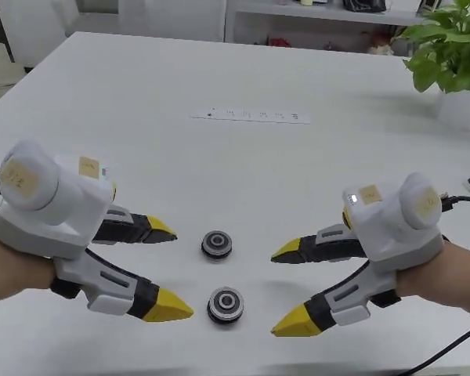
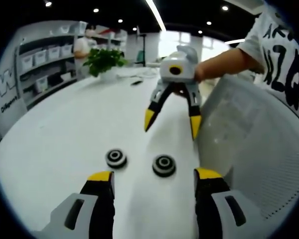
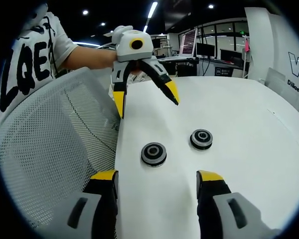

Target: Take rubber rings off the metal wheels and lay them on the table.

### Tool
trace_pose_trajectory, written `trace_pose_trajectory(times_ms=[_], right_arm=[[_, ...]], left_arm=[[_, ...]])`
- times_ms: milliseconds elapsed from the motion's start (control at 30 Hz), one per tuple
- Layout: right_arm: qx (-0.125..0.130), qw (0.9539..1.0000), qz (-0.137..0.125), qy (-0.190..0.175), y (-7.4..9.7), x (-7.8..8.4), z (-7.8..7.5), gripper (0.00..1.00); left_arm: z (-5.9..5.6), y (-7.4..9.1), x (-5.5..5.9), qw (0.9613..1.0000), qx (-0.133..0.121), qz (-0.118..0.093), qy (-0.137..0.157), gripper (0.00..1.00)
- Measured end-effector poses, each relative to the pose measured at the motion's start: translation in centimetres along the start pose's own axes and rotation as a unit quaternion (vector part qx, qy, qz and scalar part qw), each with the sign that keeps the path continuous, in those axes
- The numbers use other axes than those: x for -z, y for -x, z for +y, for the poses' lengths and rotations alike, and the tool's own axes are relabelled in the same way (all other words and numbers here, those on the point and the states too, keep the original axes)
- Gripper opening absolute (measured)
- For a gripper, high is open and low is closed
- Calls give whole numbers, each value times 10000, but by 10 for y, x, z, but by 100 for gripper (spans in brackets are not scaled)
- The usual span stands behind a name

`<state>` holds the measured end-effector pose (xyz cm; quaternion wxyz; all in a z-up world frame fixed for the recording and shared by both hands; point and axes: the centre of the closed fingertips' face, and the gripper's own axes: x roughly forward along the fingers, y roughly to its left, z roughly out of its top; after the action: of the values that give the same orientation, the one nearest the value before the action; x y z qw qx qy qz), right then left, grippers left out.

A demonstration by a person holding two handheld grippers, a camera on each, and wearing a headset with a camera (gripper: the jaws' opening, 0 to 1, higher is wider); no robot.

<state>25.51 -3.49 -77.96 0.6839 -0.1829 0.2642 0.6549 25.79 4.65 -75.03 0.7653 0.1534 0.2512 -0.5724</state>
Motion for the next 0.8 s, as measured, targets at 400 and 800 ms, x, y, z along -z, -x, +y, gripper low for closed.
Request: trace_pose_trajectory(times_ms=[400,800], right_arm=[[-105,9999,37,42,-5,1,3,55],[-223,9997,50,102,-13,0,3,49]], left_arm=[[-8,-12,4,9997,217,135,-68,60],[-13,-23,7,9988,389,239,-147,53]])
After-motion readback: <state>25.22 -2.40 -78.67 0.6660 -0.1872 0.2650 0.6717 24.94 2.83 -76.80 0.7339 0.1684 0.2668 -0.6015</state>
